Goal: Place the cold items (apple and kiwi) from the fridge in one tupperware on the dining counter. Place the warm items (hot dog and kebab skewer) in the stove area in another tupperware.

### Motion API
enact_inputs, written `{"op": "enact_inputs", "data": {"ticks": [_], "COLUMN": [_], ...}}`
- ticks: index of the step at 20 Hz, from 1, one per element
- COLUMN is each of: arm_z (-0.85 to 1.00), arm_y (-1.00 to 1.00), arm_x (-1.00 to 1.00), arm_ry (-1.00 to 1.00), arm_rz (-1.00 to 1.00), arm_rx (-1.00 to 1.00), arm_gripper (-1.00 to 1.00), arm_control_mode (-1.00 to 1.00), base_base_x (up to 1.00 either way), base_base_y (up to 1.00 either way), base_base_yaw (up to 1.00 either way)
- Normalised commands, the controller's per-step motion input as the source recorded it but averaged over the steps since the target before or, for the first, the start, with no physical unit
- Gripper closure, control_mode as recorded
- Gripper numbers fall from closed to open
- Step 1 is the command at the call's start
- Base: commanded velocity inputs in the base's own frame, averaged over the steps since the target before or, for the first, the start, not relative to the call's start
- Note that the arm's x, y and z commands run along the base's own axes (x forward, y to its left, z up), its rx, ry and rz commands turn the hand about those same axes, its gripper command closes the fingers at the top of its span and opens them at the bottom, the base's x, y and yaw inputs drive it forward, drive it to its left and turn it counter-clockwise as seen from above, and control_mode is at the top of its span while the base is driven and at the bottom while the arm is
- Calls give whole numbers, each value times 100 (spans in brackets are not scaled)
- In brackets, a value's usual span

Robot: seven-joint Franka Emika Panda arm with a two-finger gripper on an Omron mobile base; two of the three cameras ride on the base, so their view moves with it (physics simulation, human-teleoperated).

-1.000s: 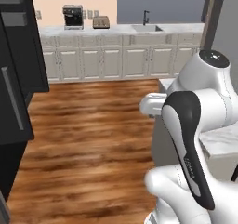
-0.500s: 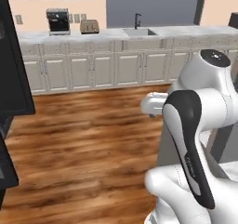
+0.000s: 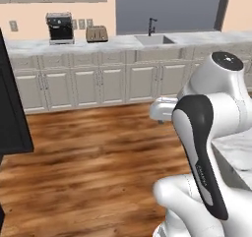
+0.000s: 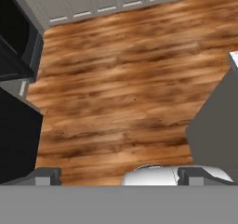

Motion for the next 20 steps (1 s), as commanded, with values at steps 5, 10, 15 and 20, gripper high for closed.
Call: {"op": "enact_inputs", "data": {"ticks": [5, 10, 15, 20], "arm_z": [0, 0, 0, 0], "arm_y": [0, 0, 0, 0], "arm_x": [0, 0, 0, 0], "arm_ry": [0, 0, 0, 0], "arm_rz": [0, 0, 0, 0], "arm_rx": [0, 0, 0, 0], "arm_gripper": [-100, -100, -100, -100], "arm_control_mode": [100, 100, 100, 100], "base_base_x": [100, 100, 100, 100], "base_base_y": [20, 19, 16, 9], "base_base_yaw": [17, 26, 34, 41]}}
